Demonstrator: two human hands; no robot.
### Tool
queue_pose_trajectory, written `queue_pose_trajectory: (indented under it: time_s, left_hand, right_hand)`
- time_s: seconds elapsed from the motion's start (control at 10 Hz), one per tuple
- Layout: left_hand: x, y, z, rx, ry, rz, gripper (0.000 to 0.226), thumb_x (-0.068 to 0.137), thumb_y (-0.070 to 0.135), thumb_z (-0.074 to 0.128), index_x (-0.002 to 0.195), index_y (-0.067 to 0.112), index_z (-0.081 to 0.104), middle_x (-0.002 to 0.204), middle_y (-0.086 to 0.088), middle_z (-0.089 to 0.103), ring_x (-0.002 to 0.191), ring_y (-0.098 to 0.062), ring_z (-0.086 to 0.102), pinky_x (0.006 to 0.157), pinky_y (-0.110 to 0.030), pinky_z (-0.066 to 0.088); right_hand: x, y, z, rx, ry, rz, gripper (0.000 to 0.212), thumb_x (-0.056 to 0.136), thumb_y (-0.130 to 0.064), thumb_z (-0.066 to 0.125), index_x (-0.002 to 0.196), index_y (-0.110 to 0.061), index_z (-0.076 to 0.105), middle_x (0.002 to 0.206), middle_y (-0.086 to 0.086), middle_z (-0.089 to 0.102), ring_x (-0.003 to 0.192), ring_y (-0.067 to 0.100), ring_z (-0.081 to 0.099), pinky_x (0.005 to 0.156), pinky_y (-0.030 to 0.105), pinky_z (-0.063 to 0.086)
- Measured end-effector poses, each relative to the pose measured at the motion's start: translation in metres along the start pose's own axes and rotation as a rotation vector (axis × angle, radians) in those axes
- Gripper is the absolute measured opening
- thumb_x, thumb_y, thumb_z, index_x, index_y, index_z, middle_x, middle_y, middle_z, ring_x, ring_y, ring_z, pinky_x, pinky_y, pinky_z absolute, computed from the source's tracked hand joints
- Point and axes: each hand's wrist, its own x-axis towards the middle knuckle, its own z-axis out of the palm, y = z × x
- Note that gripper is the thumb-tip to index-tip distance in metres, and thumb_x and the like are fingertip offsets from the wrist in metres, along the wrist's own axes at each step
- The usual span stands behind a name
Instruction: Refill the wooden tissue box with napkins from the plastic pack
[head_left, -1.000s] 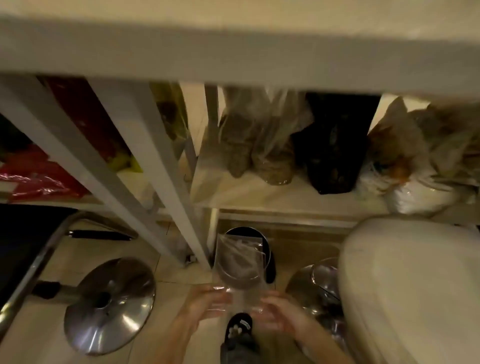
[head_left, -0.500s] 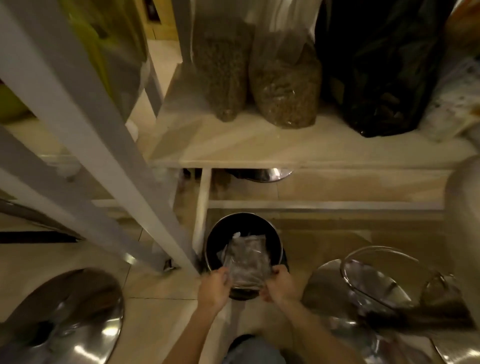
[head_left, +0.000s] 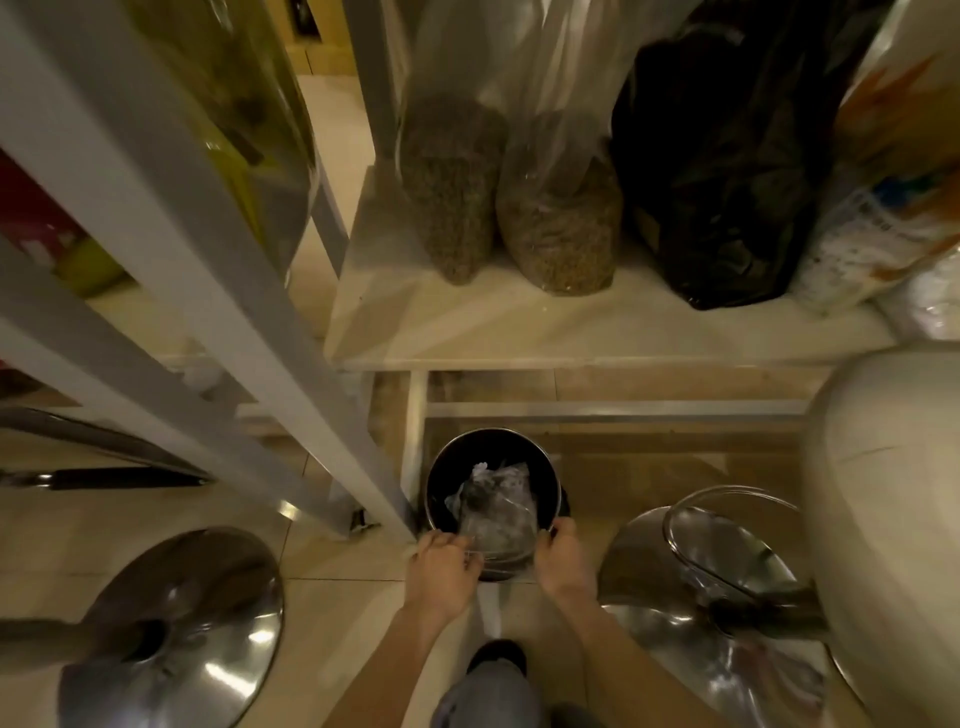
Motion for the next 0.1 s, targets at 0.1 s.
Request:
queue_pose_trajectory:
  time_s: [0.1]
  left_hand:
    - [-0.0297,0.0193,-0.0463,-0.121,0.001,0.024,0.04,0.091,0.034,0.045,0.127,0.019,0.051,0.127,-0.006,0.058,0.121,-0.021,0.047,0.098,-0.033,0.041]
  right_hand:
    - [-0.0375,-0.0326,-0.0278,0.01,-0.01,-0.095,0.037,0.096,-0.017,0.038,0.132,-0.009,0.038,0.113,0.014,0.063,0.099,0.029,0.06,0.077,0.034,0.044]
